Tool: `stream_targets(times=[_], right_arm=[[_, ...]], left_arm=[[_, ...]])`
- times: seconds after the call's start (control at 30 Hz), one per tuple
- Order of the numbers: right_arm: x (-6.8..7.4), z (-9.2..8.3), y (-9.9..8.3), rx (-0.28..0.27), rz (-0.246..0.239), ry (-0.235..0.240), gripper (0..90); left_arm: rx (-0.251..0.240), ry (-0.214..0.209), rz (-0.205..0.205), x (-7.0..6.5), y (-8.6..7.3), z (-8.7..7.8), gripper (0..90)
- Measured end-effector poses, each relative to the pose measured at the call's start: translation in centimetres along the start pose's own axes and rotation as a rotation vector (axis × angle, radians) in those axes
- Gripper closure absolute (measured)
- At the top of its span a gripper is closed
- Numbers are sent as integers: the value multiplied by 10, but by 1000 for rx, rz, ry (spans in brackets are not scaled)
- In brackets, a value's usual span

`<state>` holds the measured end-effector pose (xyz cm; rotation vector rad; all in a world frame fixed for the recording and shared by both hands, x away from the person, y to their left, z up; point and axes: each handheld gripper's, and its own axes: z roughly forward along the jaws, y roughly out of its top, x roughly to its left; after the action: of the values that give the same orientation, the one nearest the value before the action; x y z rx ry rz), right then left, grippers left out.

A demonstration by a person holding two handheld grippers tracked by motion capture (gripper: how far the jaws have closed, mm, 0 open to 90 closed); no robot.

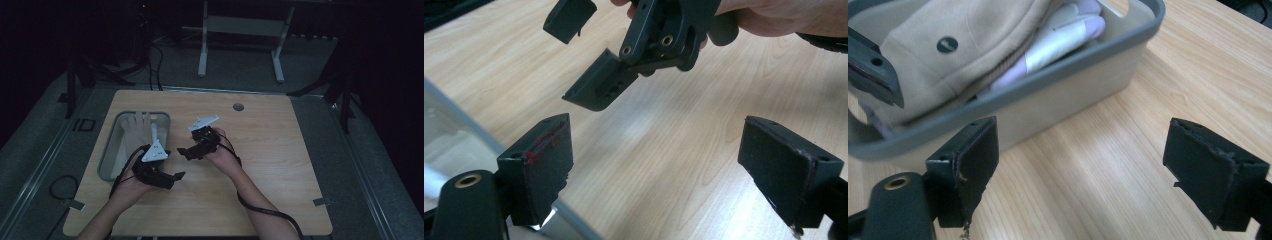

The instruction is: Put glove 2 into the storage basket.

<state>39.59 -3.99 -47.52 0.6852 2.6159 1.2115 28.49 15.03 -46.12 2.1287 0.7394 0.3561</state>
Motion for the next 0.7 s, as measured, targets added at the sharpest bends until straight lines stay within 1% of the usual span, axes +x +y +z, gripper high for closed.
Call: stream_targets(times=[0.07,0.1,0.13,0.17,0.2,0.23,0.27,0.37,0.4,0.47,0.53,0.6,0.7], right_arm=[[-1,-4,-6,0,-2,-10,144],[-1,-4,-6,0,-2,-10,144],[-3,-8,-12,-1,3,-12,145],[-3,-8,-12,-1,3,-12,145],[-5,-12,-18,-5,6,-18,144],[-5,-12,-18,-5,6,-18,144],[-6,-14,-20,-2,8,-20,144],[-8,-19,-29,1,9,-25,145],[-10,-22,-35,7,5,-35,144],[-13,-25,-41,10,11,-38,145],[-15,-26,-47,10,20,-37,148],[-16,-27,-50,11,24,-35,148],[-18,-29,-62,15,31,-39,148]], left_arm=[[0,-12,3,-3,-1,4,146],[3,-21,3,-4,-1,6,146],[4,-26,6,-6,-1,8,146],[4,-30,11,-8,-2,9,146],[2,-37,15,-10,-2,11,146],[4,-43,14,-11,-3,13,146],[5,-55,14,-13,-3,16,146],[8,-72,15,-18,-5,23,146],[8,-81,14,-19,-6,25,146],[22,-101,20,-24,-9,33,146],[26,-107,23,-25,-10,35,146],[22,-117,19,-27,-11,39,146],[24,-135,18,-31,-12,45,146]])
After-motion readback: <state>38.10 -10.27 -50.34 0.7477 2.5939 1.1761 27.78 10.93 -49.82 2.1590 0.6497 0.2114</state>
